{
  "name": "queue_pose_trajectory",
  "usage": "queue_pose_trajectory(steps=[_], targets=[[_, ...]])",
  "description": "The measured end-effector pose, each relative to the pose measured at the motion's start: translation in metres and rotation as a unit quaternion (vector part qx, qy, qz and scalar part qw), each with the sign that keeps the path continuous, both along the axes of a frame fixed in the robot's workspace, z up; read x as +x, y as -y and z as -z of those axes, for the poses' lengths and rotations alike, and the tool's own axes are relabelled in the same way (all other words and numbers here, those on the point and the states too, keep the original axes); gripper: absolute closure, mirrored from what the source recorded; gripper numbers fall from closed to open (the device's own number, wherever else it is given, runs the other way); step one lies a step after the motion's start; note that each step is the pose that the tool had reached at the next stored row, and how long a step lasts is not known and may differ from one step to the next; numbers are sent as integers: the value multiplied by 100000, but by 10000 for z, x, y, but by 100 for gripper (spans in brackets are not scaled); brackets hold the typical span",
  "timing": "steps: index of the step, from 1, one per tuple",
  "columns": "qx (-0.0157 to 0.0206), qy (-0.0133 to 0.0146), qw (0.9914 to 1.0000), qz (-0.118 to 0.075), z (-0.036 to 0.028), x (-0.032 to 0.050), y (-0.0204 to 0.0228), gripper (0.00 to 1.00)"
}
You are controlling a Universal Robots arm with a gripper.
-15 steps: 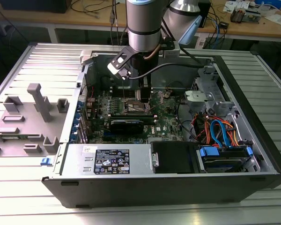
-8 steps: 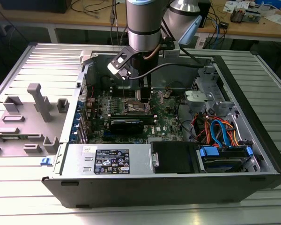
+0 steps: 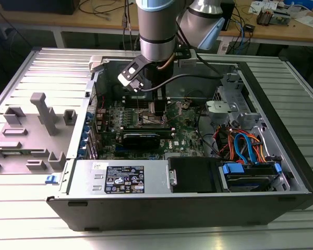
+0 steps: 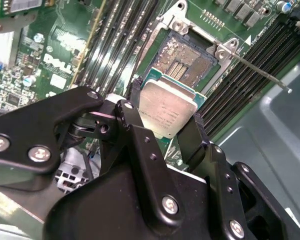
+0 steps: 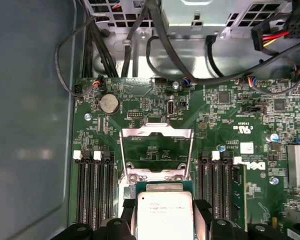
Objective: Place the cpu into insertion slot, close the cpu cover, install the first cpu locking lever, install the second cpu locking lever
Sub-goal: 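Place the cpu into insertion slot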
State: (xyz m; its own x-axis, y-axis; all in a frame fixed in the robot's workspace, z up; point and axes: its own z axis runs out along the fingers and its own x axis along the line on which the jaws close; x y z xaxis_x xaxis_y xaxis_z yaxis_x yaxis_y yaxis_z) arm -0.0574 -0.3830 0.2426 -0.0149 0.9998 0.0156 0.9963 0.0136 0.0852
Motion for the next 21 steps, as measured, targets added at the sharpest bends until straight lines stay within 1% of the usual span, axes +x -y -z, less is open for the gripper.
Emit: queue_pose_trajectory(steps=[3, 9, 11, 12, 14, 17, 20, 21], targets=[[-7, -5, 100000, -4, 31, -19, -25, 46], [-3, 12, 100000, 2, 120, -63, -91, 46], [1, 52, 100000, -4, 150, -84, -105, 46], [-1, 118, 100000, 80, 180, -105, -106, 46], [5, 139, 99999, 450, 232, -118, -106, 46], [-8, 140, 99999, 526, 279, -136, -97, 46], [0, 144, 99999, 313, 311, -141, -58, 46], [2, 158, 99999, 319, 319, -150, -37, 46]])
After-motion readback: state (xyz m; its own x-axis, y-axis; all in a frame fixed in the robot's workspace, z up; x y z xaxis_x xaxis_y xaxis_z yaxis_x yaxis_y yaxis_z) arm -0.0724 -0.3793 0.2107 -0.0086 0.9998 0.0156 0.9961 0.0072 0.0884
